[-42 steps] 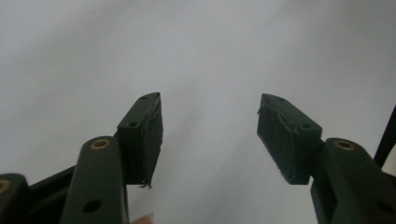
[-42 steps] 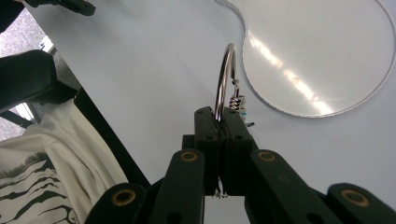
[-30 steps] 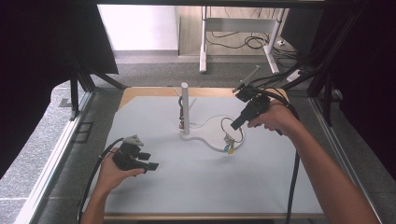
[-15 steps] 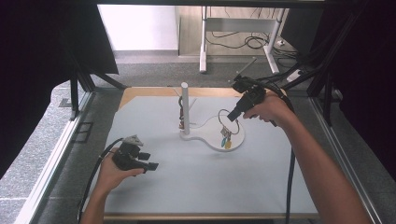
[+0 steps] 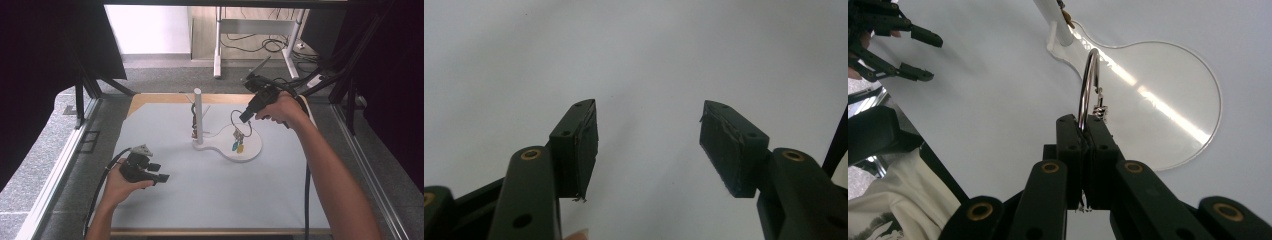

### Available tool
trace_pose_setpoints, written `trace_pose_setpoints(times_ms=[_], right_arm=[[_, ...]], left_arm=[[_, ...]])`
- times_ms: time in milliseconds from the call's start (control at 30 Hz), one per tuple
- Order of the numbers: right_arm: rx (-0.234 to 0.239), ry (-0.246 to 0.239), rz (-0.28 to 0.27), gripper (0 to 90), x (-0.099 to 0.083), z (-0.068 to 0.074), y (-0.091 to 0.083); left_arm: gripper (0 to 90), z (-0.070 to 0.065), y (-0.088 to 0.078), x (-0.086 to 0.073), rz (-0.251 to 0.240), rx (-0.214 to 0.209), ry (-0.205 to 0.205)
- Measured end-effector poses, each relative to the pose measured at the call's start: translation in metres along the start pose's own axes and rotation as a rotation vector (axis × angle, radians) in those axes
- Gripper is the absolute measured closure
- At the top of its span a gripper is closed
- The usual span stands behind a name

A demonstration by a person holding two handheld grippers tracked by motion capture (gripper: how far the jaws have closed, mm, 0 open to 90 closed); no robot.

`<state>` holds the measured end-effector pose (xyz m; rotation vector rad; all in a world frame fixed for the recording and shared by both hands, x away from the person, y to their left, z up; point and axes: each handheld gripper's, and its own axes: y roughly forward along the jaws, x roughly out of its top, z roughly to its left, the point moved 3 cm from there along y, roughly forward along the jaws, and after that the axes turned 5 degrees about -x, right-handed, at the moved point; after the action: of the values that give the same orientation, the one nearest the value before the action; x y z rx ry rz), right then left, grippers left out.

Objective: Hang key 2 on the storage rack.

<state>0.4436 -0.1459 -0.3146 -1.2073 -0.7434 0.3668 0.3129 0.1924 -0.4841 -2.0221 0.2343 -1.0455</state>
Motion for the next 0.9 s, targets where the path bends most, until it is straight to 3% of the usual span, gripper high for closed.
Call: trace_pose_setpoints(times_ms=[900], right_arm=[[-0.029,0.008,0.004,87.8,0.029,0.005,0.006]], left_arm=[[40.7,0.0,0.001,-0.001,0.005,-0.009,-0.002]])
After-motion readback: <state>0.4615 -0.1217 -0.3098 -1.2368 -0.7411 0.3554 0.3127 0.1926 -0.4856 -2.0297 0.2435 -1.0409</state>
